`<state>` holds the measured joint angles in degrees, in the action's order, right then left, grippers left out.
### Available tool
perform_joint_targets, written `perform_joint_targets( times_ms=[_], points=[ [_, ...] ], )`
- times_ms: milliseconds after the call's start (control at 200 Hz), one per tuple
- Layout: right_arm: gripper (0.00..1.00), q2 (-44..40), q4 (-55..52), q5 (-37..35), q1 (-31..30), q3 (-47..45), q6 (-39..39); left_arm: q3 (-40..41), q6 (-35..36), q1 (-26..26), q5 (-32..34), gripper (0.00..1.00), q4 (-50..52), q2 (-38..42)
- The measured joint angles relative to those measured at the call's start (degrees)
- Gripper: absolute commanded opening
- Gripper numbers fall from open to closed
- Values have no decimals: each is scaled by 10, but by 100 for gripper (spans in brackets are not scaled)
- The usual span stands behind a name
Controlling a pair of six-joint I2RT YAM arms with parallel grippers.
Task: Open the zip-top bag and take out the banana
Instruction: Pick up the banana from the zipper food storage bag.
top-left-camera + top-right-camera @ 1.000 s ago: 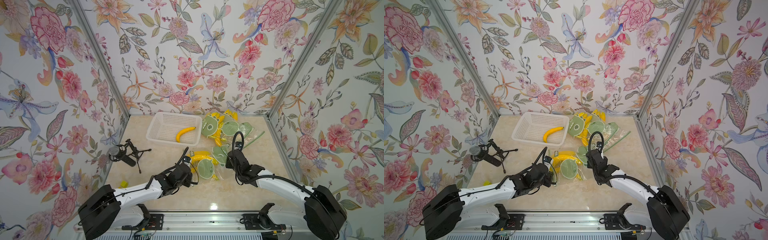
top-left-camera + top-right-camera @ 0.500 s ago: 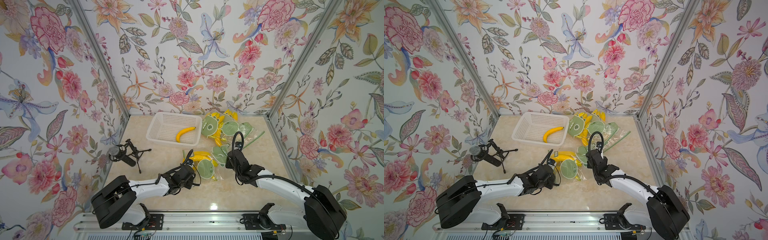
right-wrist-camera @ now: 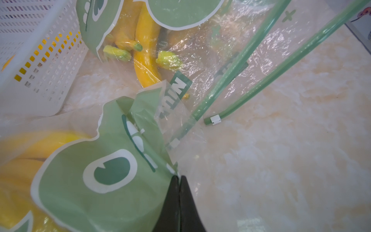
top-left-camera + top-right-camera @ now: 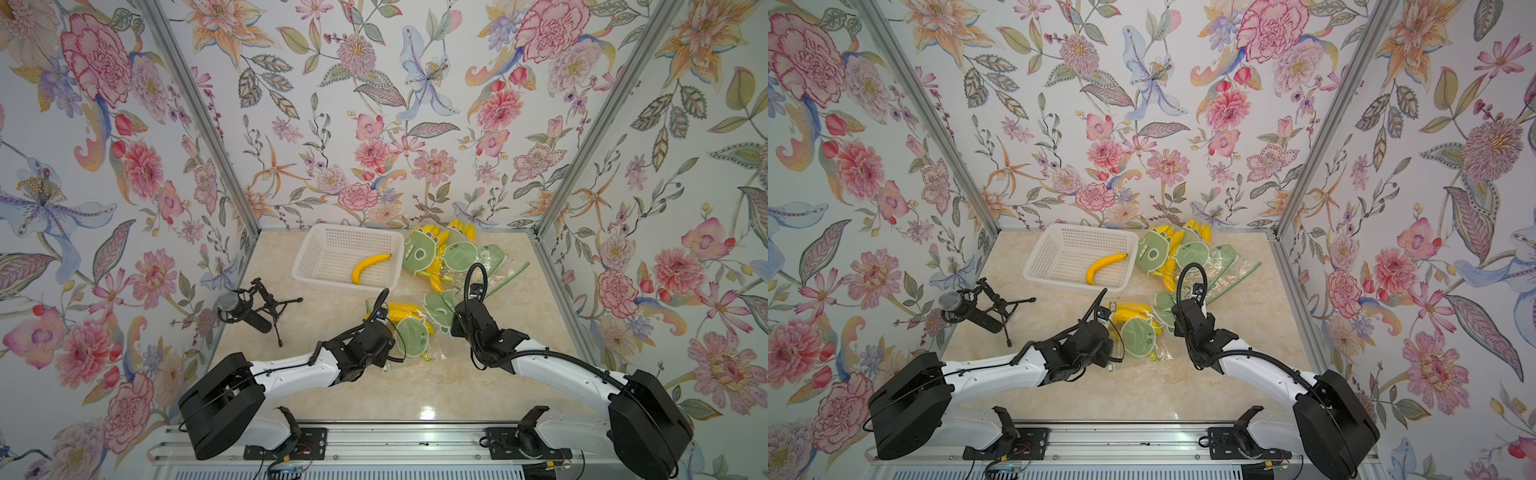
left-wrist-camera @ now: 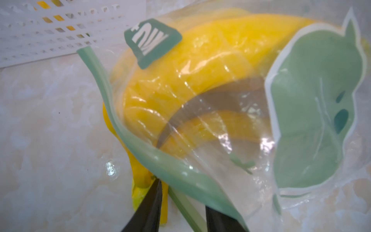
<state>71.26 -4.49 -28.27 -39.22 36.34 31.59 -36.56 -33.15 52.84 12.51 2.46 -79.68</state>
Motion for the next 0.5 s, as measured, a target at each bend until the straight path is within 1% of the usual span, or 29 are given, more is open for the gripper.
perform_joint_targets(
  times_ms=[215,305,410,500],
  points=[
    [0,0,0,4,0,0,0,-9,5,0,5,40,3,-50],
    [0,0,0,4,0,0,0,-9,4,0,15,42,5,-59],
    [0,0,0,4,0,0,0,-10,4,0,30,48,6,-61],
    [0,0,0,4,0,0,0,-12,4,-2,37,48,5,-66]
  ],
)
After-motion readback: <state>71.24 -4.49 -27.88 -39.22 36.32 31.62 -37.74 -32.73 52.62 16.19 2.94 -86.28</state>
